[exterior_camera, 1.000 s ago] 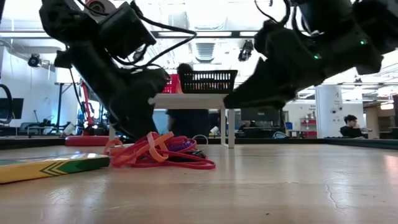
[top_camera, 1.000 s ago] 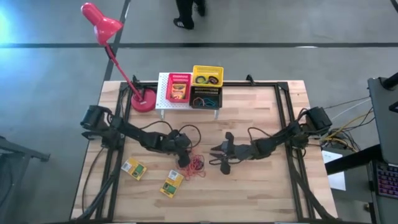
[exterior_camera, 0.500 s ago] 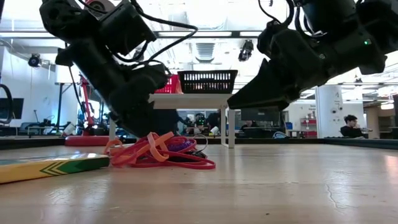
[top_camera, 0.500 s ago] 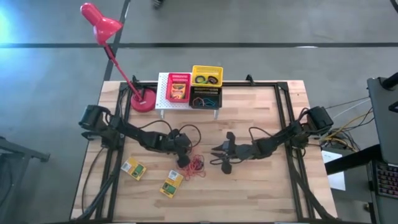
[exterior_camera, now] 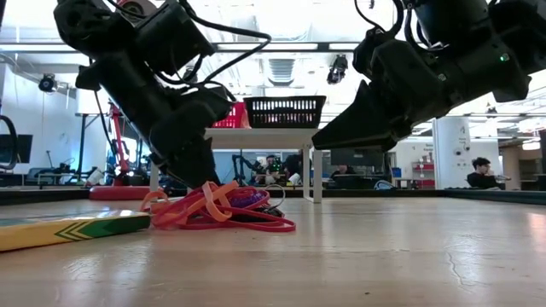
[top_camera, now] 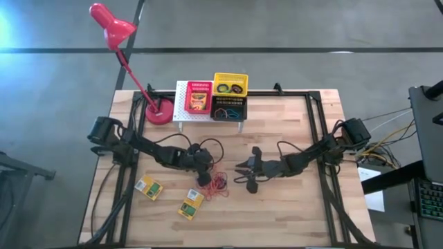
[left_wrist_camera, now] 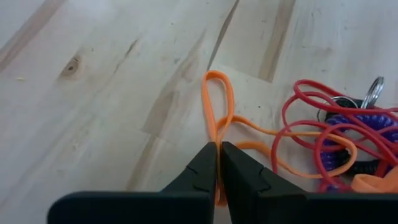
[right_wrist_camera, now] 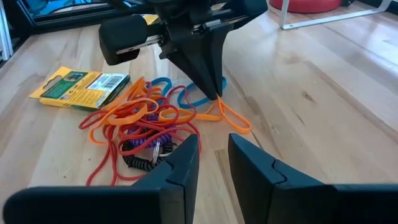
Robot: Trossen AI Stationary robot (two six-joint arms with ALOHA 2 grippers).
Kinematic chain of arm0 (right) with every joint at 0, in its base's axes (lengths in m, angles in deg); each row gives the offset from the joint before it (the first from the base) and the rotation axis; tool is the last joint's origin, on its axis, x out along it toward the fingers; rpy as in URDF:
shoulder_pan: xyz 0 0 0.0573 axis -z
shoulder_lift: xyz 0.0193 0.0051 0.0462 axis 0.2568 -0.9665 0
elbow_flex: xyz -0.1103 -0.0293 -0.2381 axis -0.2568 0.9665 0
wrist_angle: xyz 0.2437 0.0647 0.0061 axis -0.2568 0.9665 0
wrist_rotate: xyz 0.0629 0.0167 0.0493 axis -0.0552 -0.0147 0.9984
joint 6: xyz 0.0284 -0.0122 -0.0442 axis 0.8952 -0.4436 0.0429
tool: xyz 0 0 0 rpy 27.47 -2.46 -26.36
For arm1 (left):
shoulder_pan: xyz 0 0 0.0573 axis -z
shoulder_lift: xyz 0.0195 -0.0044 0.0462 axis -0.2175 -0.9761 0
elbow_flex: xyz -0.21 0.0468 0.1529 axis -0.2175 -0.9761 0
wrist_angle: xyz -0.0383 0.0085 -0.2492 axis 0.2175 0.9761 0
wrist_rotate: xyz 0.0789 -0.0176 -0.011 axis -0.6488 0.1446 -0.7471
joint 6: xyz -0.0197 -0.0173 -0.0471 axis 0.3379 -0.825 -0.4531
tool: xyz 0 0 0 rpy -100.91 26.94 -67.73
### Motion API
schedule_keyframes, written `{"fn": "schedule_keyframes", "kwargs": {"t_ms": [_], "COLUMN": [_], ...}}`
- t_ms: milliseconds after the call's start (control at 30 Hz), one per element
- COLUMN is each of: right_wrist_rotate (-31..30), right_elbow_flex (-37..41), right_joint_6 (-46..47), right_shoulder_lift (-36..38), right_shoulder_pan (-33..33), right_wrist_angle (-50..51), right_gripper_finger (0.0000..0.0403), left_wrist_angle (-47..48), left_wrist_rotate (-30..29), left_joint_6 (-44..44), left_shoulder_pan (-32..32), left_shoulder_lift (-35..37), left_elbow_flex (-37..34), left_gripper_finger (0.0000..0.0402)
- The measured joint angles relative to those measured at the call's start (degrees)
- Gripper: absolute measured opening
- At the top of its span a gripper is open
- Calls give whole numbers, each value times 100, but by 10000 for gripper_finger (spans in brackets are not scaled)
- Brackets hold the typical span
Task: Pick & Place Office Desk Supplies
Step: Put the orange rubber band into the black bin on the shelf
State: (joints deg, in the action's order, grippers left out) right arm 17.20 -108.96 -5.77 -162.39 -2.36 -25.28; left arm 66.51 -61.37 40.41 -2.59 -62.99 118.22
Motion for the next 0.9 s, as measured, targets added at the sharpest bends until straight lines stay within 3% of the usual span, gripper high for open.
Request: {"fn": "schedule_keyframes", "kwargs": {"t_ms": [233, 633, 900], "right_wrist_rotate": [2, 0, -2], "right_elbow_flex": [7, 17, 15], "right_joint_6": [-1, -22, -23], "right_shoulder_lift": [0, 0, 0], "right_shoulder_pan": [0, 0, 0], "right_wrist_angle": [3, 2, -2], "right_gripper_finger": [84, 84, 84], "left_wrist_angle": [237, 513, 90], "left_wrist_rotate": [453, 85, 43], "left_joint_6": [197, 503, 587], "left_shoulder_pan": [7, -95, -157], "left_shoulder_lift": [427, 2009, 2277], "left_elbow_flex": [42, 33, 31], "left_gripper_finger": [25, 25, 25]}}
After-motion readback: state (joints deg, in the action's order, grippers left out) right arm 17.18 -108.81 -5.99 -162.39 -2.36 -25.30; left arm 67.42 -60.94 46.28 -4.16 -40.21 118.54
